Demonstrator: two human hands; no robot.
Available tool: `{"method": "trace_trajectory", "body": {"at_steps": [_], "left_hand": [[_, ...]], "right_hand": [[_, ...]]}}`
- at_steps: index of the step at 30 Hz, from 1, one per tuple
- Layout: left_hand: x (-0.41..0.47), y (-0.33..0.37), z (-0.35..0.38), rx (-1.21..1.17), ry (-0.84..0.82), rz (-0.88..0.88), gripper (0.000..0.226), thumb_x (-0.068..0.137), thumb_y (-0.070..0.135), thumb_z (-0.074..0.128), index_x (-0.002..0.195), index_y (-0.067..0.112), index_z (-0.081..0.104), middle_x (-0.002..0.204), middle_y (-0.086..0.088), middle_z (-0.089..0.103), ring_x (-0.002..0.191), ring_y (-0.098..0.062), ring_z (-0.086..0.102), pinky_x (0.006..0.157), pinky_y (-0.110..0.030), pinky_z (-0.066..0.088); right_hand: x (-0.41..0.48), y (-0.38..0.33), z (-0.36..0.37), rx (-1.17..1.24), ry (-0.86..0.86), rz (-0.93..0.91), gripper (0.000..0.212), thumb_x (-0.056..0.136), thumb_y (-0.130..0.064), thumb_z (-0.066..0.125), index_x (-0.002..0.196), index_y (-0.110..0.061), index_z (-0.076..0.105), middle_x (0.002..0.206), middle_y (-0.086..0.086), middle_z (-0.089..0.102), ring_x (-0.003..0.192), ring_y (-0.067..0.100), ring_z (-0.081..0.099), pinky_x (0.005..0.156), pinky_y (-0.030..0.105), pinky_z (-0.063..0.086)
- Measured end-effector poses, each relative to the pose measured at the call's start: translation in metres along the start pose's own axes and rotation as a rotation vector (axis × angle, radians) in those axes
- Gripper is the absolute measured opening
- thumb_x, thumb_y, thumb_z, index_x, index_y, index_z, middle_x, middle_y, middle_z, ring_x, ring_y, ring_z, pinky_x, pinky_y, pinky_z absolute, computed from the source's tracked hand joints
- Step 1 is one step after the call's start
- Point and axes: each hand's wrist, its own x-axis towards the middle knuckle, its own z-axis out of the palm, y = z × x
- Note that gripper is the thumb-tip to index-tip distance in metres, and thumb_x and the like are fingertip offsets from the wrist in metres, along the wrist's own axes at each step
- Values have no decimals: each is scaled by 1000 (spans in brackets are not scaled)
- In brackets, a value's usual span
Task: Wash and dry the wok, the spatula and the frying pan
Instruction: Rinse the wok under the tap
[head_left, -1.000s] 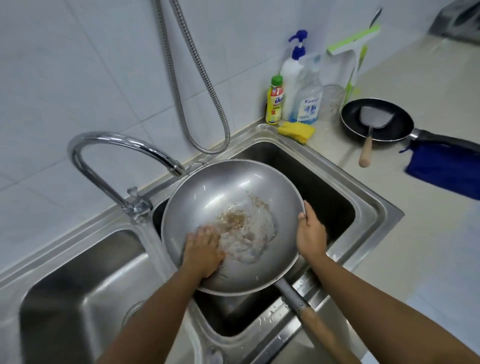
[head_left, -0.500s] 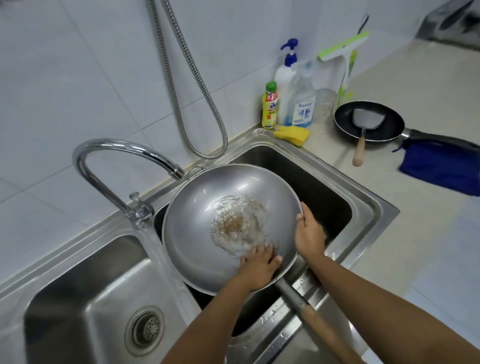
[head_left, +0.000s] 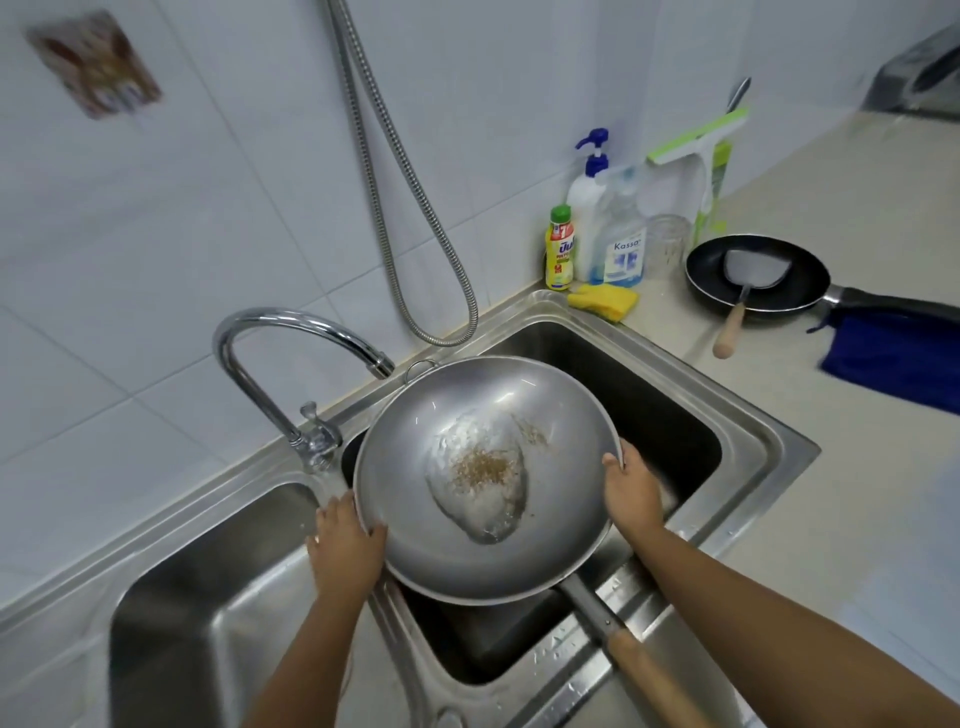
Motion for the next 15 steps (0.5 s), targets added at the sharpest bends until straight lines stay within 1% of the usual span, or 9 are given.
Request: {"method": "trace_trajectory", "body": {"at_steps": [2, 4, 5, 7, 8, 10, 13, 14, 15], "left_hand": [[6, -1, 5, -104, 6, -62, 50, 85, 21, 64, 129, 1, 50, 136, -19, 48, 131, -34, 38, 106, -50, 32], [16, 9, 7, -143, 6, -151, 44, 83, 18, 65, 120, -4, 56, 131, -20, 49, 127, -35, 41, 103, -50, 36], [19, 8, 6, -142, -5, -167, 41, 83, 19, 66, 116, -4, 59, 133, -19, 48, 128, -34, 41, 105, -50, 35], [-2, 28, 12, -193, -16, -101, 38, 84, 24, 66, 114, 1, 64, 140, -13, 44, 133, -29, 38, 110, -51, 25], [-6, 30, 16, -165, -8, -76, 37, 85, 27, 66, 114, 4, 65, 142, -10, 43, 134, -28, 38, 111, -51, 22], [-13, 35, 22, -142, 47, -95, 34, 83, 29, 67, 111, 8, 67, 138, -9, 48, 130, -31, 40, 108, -49, 28], [-7, 33, 17, -241, 93, -85, 20, 81, 29, 68, 88, 11, 69, 107, -12, 61, 101, -34, 58, 91, -47, 47], [-5, 37, 17, -314, 79, -61, 18, 81, 28, 67, 82, 11, 67, 99, -12, 62, 91, -33, 61, 84, -45, 51], [-4, 42, 17, -393, 55, -55, 18, 82, 27, 67, 82, 9, 64, 98, -13, 61, 85, -31, 62, 81, -43, 52]], "right_hand": [[1, 1, 7, -8, -59, 128, 36, 98, -23, 50, 131, -9, 53, 123, 16, 62, 112, 35, 57, 96, 39, 46], [4, -2, 2, 20, -111, 195, 35, 95, -18, 53, 129, -9, 54, 122, 17, 62, 109, 35, 58, 97, 46, 48], [3, -3, 4, 35, -113, 199, 36, 95, -16, 52, 130, -10, 54, 123, 15, 62, 110, 33, 58, 97, 47, 48], [-17, -7, -38, 15, -45, 121, 34, 96, -15, 52, 130, -11, 54, 121, 12, 62, 111, 32, 58, 98, 46, 48], [-20, -6, -43, 18, -18, 108, 33, 97, -16, 51, 129, -11, 54, 119, 12, 62, 111, 31, 58, 98, 46, 48], [-21, -1, -54, 44, -13, 92, 29, 97, -17, 52, 124, -11, 58, 111, 10, 64, 104, 29, 60, 95, 48, 49], [-30, -16, -58, 93, 26, 28, 17, 94, -14, 53, 105, -15, 66, 96, 5, 68, 88, 23, 63, 82, 38, 52], [-29, -25, -62, 109, 54, -1, 15, 93, -13, 54, 98, -17, 68, 91, 3, 68, 84, 21, 63, 78, 35, 51], [-29, -33, -67, 117, 80, -22, 14, 92, -13, 54, 91, -18, 68, 86, 2, 68, 82, 22, 63, 75, 35, 51]]}}
